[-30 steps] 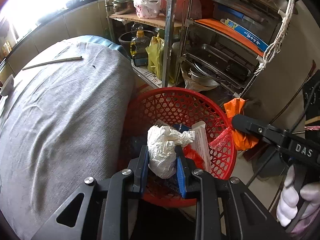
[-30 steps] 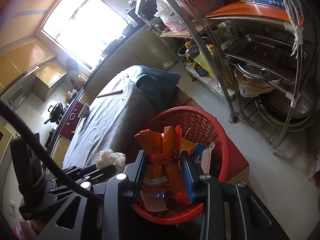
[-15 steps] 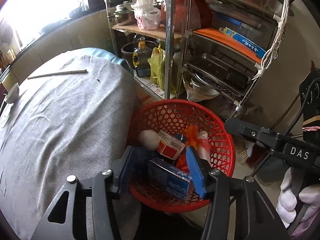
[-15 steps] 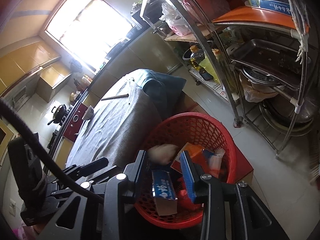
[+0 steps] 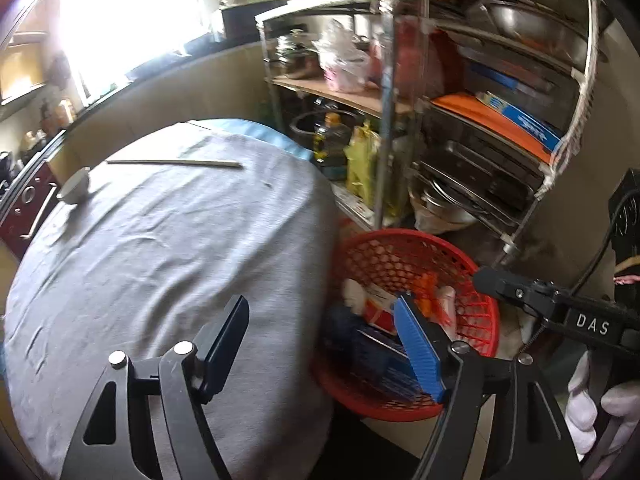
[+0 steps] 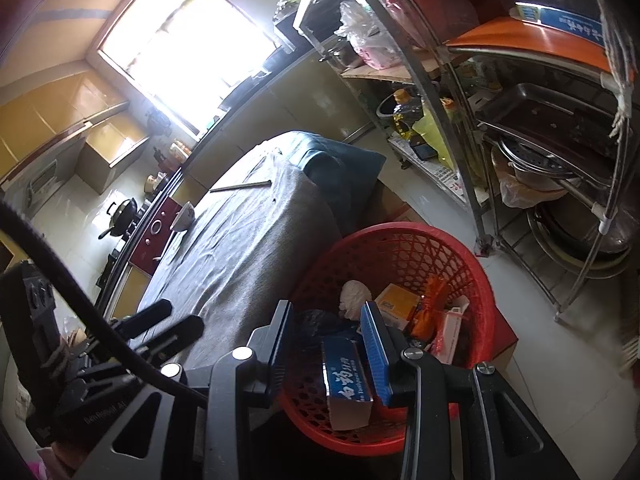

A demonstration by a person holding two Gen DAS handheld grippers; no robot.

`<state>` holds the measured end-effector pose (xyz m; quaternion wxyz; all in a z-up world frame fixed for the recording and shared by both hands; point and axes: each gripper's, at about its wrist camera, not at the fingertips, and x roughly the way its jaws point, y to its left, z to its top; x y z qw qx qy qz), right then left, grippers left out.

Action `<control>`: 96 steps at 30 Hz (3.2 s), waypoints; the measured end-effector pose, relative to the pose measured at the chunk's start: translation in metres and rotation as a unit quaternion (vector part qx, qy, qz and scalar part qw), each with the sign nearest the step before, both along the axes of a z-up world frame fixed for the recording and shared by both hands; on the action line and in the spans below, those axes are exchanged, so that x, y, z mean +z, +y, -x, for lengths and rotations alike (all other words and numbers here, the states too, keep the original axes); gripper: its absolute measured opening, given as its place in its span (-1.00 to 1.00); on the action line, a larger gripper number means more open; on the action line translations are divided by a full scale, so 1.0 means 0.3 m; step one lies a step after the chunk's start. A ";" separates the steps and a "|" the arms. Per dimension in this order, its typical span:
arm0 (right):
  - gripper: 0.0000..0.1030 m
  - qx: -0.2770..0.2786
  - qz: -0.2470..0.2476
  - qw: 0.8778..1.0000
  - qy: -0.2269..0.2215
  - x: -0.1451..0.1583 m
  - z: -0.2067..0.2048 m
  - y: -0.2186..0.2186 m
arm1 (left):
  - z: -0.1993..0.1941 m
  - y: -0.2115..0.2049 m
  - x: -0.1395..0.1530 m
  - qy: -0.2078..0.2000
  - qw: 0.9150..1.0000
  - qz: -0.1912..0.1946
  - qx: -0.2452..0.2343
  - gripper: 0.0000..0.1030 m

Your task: Collect trash

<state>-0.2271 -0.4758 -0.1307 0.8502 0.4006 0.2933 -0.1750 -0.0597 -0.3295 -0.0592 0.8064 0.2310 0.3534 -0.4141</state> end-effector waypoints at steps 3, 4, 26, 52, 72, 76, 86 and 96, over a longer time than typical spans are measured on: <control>-0.25 0.008 0.005 1.000 0.003 0.013 -0.022 0.021 | -0.012 0.045 0.030 -0.019 1.000 0.007 0.018 0.51; -0.25 0.010 0.007 1.000 0.004 0.017 -0.029 0.029 | -0.014 0.060 0.040 -0.025 0.999 0.010 0.024 0.53; -0.24 0.105 0.084 0.990 0.031 0.169 -0.262 0.328 | -0.148 0.460 0.171 -0.060 0.984 0.060 0.157 0.63; 0.08 0.220 0.212 0.952 0.021 0.405 -0.575 0.795 | -0.268 0.968 0.252 -0.113 0.938 0.084 0.318 0.75; 0.08 0.241 0.258 0.936 -0.004 0.398 -0.617 0.970 | -0.248 1.075 0.321 -0.144 0.919 0.083 0.358 0.76; 0.08 0.237 0.265 0.935 -0.010 0.408 -0.607 0.971 | -0.241 1.073 0.325 -0.147 0.918 0.082 0.358 0.76; 0.11 0.225 0.286 0.931 -0.027 0.433 -0.569 0.978 | -0.225 1.056 0.322 -0.152 0.920 0.075 0.353 0.76; 0.11 0.226 0.283 0.932 -0.023 0.418 -0.562 0.975 | -0.216 1.059 0.328 -0.153 0.920 0.077 0.353 0.76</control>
